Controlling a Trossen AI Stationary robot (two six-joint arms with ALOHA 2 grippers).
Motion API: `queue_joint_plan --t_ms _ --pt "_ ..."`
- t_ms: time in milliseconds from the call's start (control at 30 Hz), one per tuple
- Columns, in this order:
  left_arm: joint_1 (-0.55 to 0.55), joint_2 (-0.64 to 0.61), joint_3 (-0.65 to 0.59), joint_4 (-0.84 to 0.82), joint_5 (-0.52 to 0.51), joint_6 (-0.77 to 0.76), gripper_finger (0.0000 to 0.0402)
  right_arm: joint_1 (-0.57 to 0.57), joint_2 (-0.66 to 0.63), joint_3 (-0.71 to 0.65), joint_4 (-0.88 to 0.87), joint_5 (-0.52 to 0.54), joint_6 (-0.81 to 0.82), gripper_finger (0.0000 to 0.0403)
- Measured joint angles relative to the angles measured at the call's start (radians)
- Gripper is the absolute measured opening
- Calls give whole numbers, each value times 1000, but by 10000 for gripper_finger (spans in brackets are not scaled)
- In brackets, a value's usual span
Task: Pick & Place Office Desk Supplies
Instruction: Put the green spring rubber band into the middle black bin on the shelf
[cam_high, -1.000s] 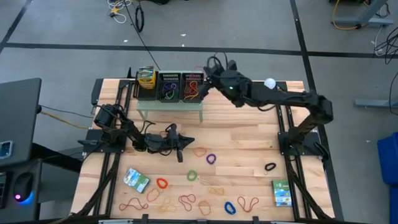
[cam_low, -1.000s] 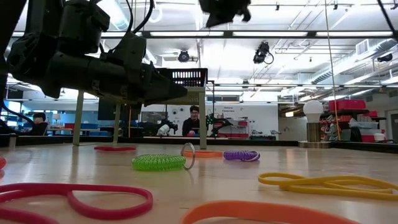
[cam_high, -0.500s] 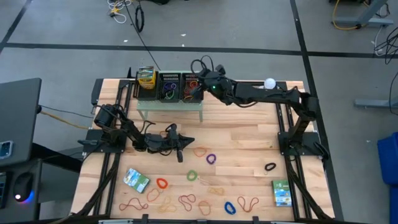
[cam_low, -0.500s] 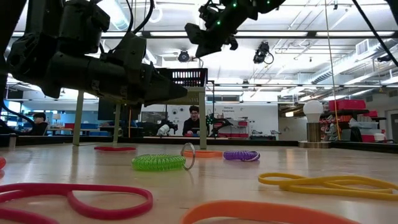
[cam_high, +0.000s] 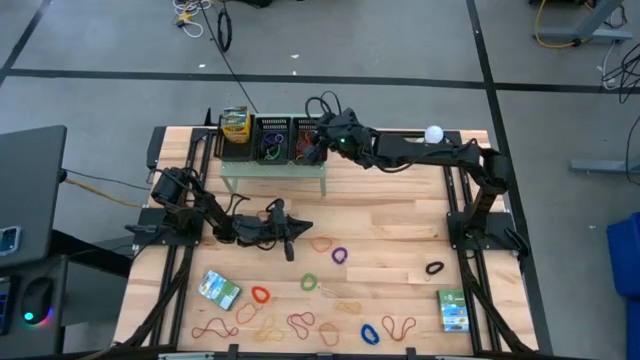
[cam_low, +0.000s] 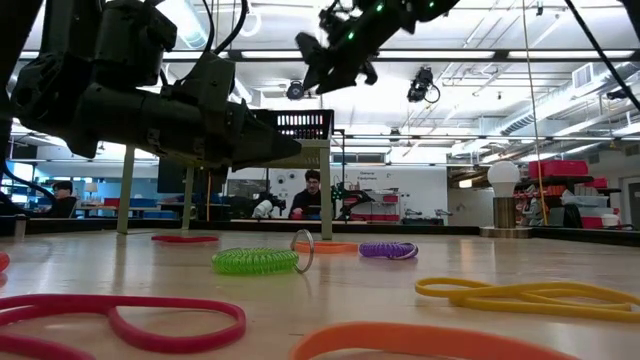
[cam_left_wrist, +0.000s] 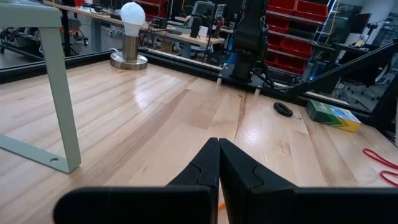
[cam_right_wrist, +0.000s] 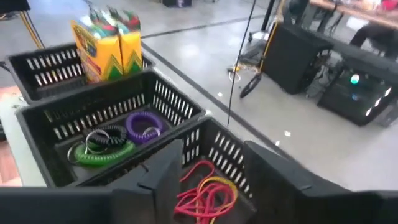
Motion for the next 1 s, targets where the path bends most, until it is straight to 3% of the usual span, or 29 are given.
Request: queue_joint_plan --t_ms 100,200,300,433,533,800,900,1000 --pt "0 0 0 0 4 0 8 12 -53 0 -36 -8 -49 191" --pt "0 0 0 -2 26 -6 8 37 -122 0 -143 -26 -99 174" --pt "0 0 0 -2 45 -24 8 69 -205 -43 -210 -27 -133 129" --pt "0 0 12 -4 45 -44 8 125 -336 -207 -215 -44 -135 52" --pt "-3 1 33 -8 61 -49 8 189 -447 -367 -153 -41 -110 9" --pt "10 1 120 -171 195 -106 8 402 -654 -798 111 52 -13 22" --pt "-6 1 161 -200 198 -43 7 460 -677 -930 256 62 -5 15" --pt "-24 0 188 -230 277 -41 8 500 -681 -1034 414 64 -4 10"
